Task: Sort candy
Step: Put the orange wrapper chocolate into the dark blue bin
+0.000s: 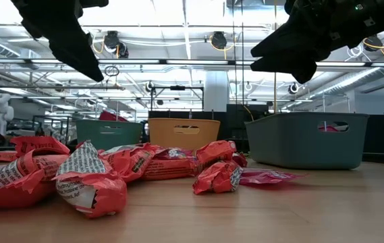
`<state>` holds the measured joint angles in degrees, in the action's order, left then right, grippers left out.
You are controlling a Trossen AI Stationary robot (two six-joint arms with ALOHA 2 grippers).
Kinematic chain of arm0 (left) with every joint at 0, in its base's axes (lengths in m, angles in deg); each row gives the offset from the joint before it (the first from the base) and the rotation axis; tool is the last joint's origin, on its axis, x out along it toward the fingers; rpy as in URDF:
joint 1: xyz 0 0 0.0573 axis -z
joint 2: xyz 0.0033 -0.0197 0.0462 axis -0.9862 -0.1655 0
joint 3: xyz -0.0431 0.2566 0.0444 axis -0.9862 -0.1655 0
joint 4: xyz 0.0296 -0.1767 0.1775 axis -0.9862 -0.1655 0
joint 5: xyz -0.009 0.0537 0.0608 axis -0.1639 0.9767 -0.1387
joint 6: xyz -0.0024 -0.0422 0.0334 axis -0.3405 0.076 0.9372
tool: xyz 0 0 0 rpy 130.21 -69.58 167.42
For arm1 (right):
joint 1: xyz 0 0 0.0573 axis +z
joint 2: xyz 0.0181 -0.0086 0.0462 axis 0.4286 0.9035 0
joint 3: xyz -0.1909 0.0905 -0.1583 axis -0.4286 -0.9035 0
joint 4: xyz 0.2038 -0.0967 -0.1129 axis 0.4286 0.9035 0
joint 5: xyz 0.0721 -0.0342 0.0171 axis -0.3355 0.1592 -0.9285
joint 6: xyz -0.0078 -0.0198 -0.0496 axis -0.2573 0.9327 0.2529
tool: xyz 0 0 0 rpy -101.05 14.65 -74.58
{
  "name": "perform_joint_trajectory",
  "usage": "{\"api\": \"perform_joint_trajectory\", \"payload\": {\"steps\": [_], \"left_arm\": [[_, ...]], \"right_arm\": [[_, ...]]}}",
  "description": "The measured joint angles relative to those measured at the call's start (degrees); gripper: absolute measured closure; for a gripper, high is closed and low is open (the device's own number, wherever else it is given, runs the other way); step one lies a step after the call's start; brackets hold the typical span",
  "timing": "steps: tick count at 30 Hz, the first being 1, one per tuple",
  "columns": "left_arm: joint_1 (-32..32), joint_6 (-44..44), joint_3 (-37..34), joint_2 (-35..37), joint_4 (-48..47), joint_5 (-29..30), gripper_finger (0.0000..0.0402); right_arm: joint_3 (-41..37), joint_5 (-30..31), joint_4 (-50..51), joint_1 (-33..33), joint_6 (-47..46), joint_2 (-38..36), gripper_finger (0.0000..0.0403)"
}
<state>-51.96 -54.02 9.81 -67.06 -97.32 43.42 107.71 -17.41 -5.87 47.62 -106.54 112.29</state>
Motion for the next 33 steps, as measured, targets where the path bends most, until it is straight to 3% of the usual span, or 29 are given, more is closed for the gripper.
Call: {"api": "perform_joint_trajectory", "payload": {"steps": [4, 13, 19, 33], "left_arm": [[0.0, -1.0, 0.0, 0.0, 0.5, 0.0, 0.0121], [0.0, -15.7, -1.9, -0.2, -0.5, 3.5, 0.012], [-0.3, -22.1, -3.5, -4.0, -0.5, 3.5, 0.012], [-5.9, -22.8, -3.7, -16.7, 5.0, -6.0, 0.012]], "right_arm": [[0.0, 0.0, 0.5, 0.0, 0.0, 0.0, 0.0222], [0.0, 0.0, 0.6, 0.0, 0.0, 0.0, 0.0222], [0.0, 0.0, 0.6, 0.0, 0.0, 0.0, 0.0222], [0.0, 0.0, 0.6, 0.0, 0.0, 0.0, 0.0222]]}}
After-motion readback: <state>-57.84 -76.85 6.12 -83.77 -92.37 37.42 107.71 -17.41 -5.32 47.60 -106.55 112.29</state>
